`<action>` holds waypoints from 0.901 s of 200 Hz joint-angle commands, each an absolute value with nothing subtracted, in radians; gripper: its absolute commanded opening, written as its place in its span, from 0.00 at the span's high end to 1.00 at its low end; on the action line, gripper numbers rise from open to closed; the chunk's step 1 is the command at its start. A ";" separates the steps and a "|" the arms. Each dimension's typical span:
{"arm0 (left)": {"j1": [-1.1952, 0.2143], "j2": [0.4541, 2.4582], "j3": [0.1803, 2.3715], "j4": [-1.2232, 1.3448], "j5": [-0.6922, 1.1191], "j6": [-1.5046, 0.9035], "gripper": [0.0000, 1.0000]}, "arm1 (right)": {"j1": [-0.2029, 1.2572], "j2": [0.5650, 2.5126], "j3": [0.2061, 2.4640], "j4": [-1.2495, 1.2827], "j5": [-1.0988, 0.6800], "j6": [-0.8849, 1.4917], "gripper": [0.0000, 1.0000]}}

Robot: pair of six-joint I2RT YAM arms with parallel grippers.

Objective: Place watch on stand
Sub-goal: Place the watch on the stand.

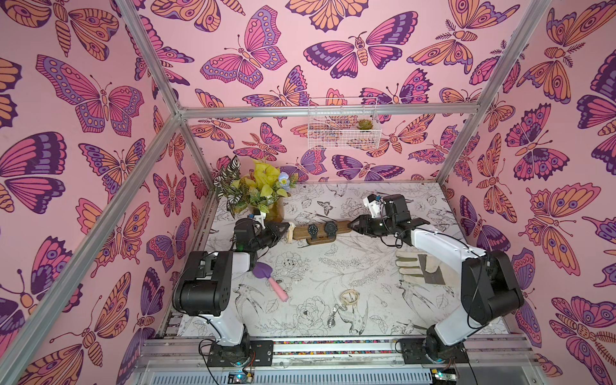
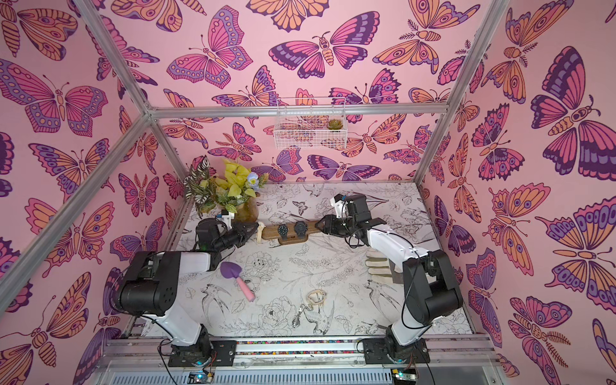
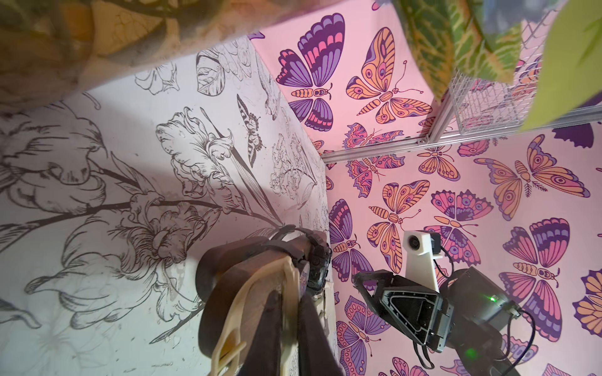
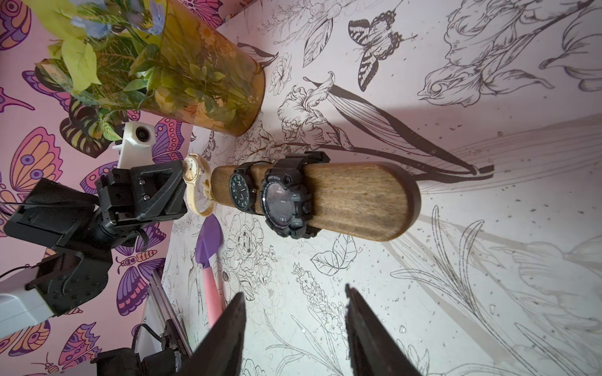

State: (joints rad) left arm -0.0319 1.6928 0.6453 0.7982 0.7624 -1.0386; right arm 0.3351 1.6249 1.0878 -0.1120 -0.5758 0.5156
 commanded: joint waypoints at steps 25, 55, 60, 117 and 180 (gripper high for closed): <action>-0.012 1.614 0.656 0.688 0.736 -0.966 1.00 | 0.327 1.639 1.129 -0.131 -0.565 0.488 0.49; -0.005 1.577 0.654 0.633 0.724 -0.934 1.00 | 0.327 1.646 1.132 -0.129 -0.565 0.488 0.49; -0.005 1.574 0.655 0.628 0.721 -0.930 1.00 | 0.327 1.647 1.132 -0.128 -0.566 0.489 0.49; -0.007 1.671 0.656 0.758 0.748 -1.003 1.00 | 0.328 1.655 1.136 -0.132 -0.559 0.481 0.49; -0.077 1.770 0.713 0.822 0.748 -1.035 1.00 | 0.327 1.673 1.146 -0.130 -0.561 0.484 0.49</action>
State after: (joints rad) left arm -0.0463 1.7443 0.6819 0.7734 0.7364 -1.0271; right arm 0.3351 1.6562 1.1156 -0.1211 -0.5686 0.4965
